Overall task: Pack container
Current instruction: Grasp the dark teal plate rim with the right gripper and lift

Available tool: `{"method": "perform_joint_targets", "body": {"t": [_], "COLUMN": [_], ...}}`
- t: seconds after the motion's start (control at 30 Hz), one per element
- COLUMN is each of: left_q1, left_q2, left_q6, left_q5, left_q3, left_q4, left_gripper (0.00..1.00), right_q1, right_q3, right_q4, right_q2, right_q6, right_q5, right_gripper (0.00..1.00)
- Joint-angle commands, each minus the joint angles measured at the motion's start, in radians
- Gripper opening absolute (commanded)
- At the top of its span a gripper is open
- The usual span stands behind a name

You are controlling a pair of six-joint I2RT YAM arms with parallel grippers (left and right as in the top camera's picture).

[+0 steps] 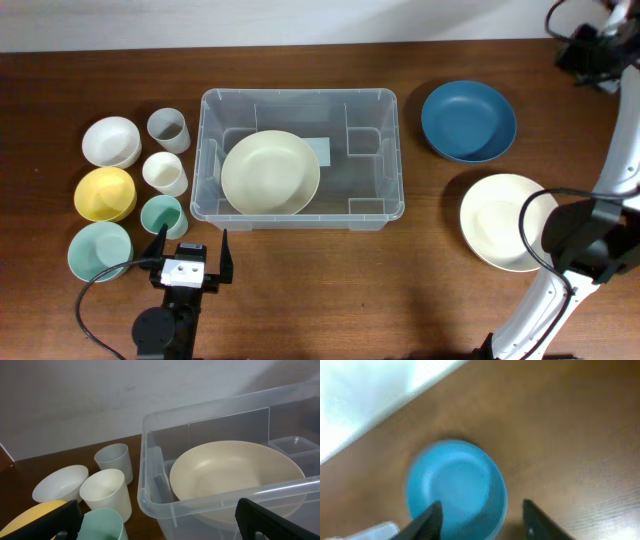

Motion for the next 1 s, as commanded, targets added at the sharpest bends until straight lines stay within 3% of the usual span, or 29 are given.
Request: {"method": "perform_joint_targets", "body": {"t": [0.0,0.07,0.13,0.2,0.43,0.8,0.97], "left_q1": [0.005,0.005,0.005,0.005,0.005,0.005,0.005], "left_q2": [-0.005,-0.005,-0.005,-0.005,-0.005,-0.005,-0.005], "left_q6": [0.013,0.013,0.013,0.013,0.013,0.013,0.013], "left_q5": [0.007,0.007,0.007,0.008,0.007,0.007,0.007], "left_q3": [-0.005,-0.005,-0.005,-0.005,-0.005,-0.005,-0.005], "left_q4": [-0.002,-0.002,-0.002,-0.002,-0.002,-0.002,-0.002], "left_gripper": [1.00,1.00,1.00,1.00,1.00,0.99,1.00], "right_q1": [0.005,0.005,0.004,0.006,0.040,0.103,0.101], "right_q3": [-0.200,-0.299,-0.423,-0.493,-0.643,-0.680,-0.680], "right_q4": [0.014,0.062,0.141,0.197,0.348,0.439,0.440], "right_q2": [0.041,0.042,0.042,0.042,0.042,0.043,0.048], "right_q6": [-0.014,-0.014,-0.014,-0.037,-0.040,-0.029,-0.028], "right_q5": [0.039,0.039,0.039,0.032,0.027,0.039,0.039], "right_gripper": [0.49,0.56,0.74,0.81,0.82,0.73,0.45]}}
